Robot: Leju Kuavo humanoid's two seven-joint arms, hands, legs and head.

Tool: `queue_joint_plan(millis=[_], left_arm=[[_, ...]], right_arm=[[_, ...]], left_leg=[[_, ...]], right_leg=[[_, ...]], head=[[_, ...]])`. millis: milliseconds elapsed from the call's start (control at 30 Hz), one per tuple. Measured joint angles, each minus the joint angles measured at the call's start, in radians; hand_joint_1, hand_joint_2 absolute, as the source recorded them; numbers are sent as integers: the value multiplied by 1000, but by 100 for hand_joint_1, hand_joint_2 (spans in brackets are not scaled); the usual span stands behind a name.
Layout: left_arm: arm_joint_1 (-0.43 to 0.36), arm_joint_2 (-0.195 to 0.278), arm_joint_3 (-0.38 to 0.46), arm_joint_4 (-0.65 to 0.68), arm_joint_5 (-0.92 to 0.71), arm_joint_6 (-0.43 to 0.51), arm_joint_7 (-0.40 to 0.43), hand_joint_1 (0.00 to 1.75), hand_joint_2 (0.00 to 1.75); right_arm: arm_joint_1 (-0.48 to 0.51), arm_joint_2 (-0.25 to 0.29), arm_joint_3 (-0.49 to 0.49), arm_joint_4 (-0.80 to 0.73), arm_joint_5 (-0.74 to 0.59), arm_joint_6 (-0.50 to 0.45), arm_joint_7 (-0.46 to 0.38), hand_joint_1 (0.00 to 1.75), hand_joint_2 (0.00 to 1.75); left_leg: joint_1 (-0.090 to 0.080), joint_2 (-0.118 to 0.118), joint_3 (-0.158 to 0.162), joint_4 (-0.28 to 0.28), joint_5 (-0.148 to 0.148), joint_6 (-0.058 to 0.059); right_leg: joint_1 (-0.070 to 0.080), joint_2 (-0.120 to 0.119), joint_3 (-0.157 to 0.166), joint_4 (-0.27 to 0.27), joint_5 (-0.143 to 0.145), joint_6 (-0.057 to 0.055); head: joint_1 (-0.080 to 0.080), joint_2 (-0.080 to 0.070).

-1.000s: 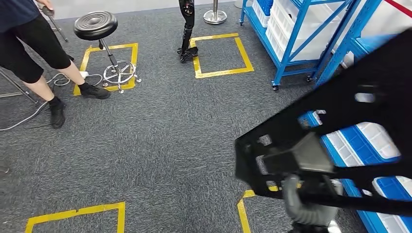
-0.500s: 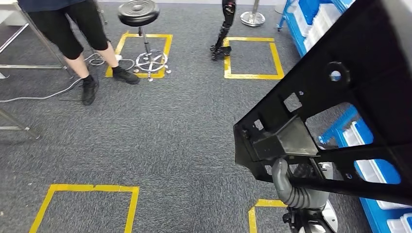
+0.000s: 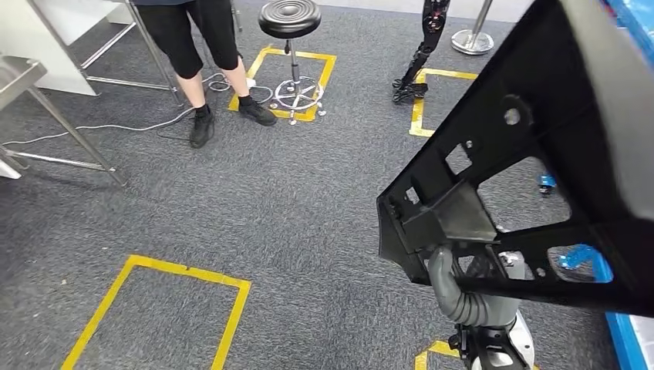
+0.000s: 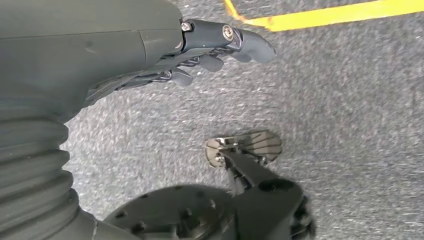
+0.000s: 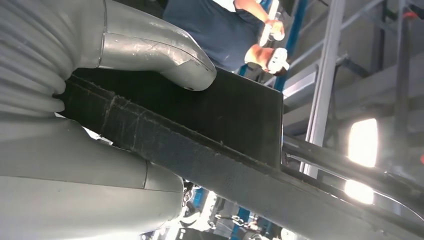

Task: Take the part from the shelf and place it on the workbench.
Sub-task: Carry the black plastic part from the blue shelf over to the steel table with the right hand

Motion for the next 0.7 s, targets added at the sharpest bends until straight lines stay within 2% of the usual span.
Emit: queue_joint_plan(millis=[67, 100, 133, 167, 200, 233, 300, 333, 367, 433, 467, 500, 533, 567, 600, 633, 667, 700], left_arm=[[-2, -2, 1, 0, 1, 2, 2, 0, 175], [-4, -3, 2, 0, 1, 2, 2, 0, 175], [-5, -4, 4, 0, 2, 2, 3, 0, 175], [-4, -5, 6, 0, 2, 2, 3, 0, 175], [-4, -6, 7, 0, 2, 2, 4, 0, 175], [-3, -6, 8, 0, 2, 2, 4, 0, 175], [-5, -6, 9, -1, 2, 3, 4, 0, 175], [-6, -7, 9, -1, 2, 3, 4, 0, 175], [-8, -7, 9, -1, 2, 4, 4, 0, 175], [-8, -8, 10, -1, 2, 4, 4, 0, 175], [-7, -8, 10, -1, 2, 4, 4, 0, 175], [-7, -8, 10, -1, 2, 4, 4, 0, 175], [-9, -8, 10, -2, 2, 4, 4, 0, 175], [-10, -8, 10, -2, 3, 4, 5, 0, 175], [-13, -8, 10, -2, 3, 4, 5, 0, 175], [-14, -8, 10, -2, 3, 4, 5, 0, 175], [-14, -9, 11, -2, 3, 5, 5, 0, 175], [-13, -9, 12, -2, 3, 5, 5, 0, 175]], right_arm=[[-3, -1, 0, 0, -1, -4, 7, 175, 175], [-4, -2, -1, 1, -2, -5, 9, 175, 175], [-4, -2, -1, 2, -2, -6, 11, 175, 175], [-5, -3, -1, 2, -2, -6, 12, 175, 175], [-5, -3, 0, 3, -2, -6, 13, 175, 175], [-5, -3, 0, 4, -2, -6, 13, 175, 175], [-6, -4, 0, 4, -2, -6, 13, 175, 175], [-7, -4, 0, 4, -2, -6, 13, 175, 175], [-8, -4, 0, 4, -2, -6, 13, 175, 175], [-11, -5, 0, 4, -2, -6, 13, 175, 175], [-12, -5, 0, 4, -2, -6, 14, 175, 175], [-13, -6, 0, 4, -2, -7, 14, 175, 175], [-14, -7, -1, 4, -2, -8, 14, 175, 175], [-14, -9, -1, 5, -2, -9, 14, 175, 175], [-13, -11, -2, 5, -3, -11, 15, 175, 175], [-12, -13, -3, 6, -5, -12, 17, 175, 175], [-12, -14, -5, 7, -8, -14, 19, 175, 175], [-11, -15, -7, 8, -14, -14, 22, 175, 175]], left_leg=[[1, 73, -50, 110, -67, -7], [4, 87, -82, 179, -99, -10], [8, 93, -106, 231, -118, -13], [10, 96, -115, 253, -119, -15], [12, 100, -101, 231, -101, -17], [13, 113, -66, 171, -70, -16], [8, 155, 12, 34, -25, -12], [5, 168, 35, -7, -15, -7], [1, 169, 41, -23, -16, -3], [-3, 142, 39, -27, -12, 8], [-2, 128, 40, -30, -9, 13], [1, 115, 41, -34, -6, 19], [5, 102, 43, -37, -2, 25], [8, 89, 41, -38, 0, 29], [10, 75, 39, -38, 2, 32], [10, 59, 36, -38, 3, 33], [10, 42, 35, -37, 5, 33], [11, 26, 35, -37, 6, 32]], right_leg=[[2, -28, 0, -1, 0, -10], [4, -43, -1, -1, 0, -13], [6, -59, -1, -1, -1, -14], [6, -74, -1, -1, -2, -15], [6, -88, 0, -1, -3, -15], [6, -101, 2, -1, -5, -13], [11, -126, 9, 0, -11, -6], [14, -136, 11, 0, -15, -1], [17, -145, 13, 0, -17, 4], [18, -166, 18, -2, -20, 13], [16, -160, 17, 3, -26, 17], [15, -137, 9, 24, -38, 19], [14, -101, -12, 69, -61, 18], [11, -60, -45, 135, -89, 14], [11, -33, -84, 210, -116, 10], [11, -21, -119, 273, -135, 9], [11, -17, -139, 303, -138, 13], [10, -15, -138, 291, -124, 21]], head=[[-5, 0], [-7, 0], [-6, 0], [-7, 0], [-7, 0], [-7, 0], [-6, 0], [-6, 0], [-5, 0], [-5, 0], [-4, 0], [-4, 0], [-2, 0], [0, 0], [2, 0], [4, 0], [4, 0], [4, 0]])
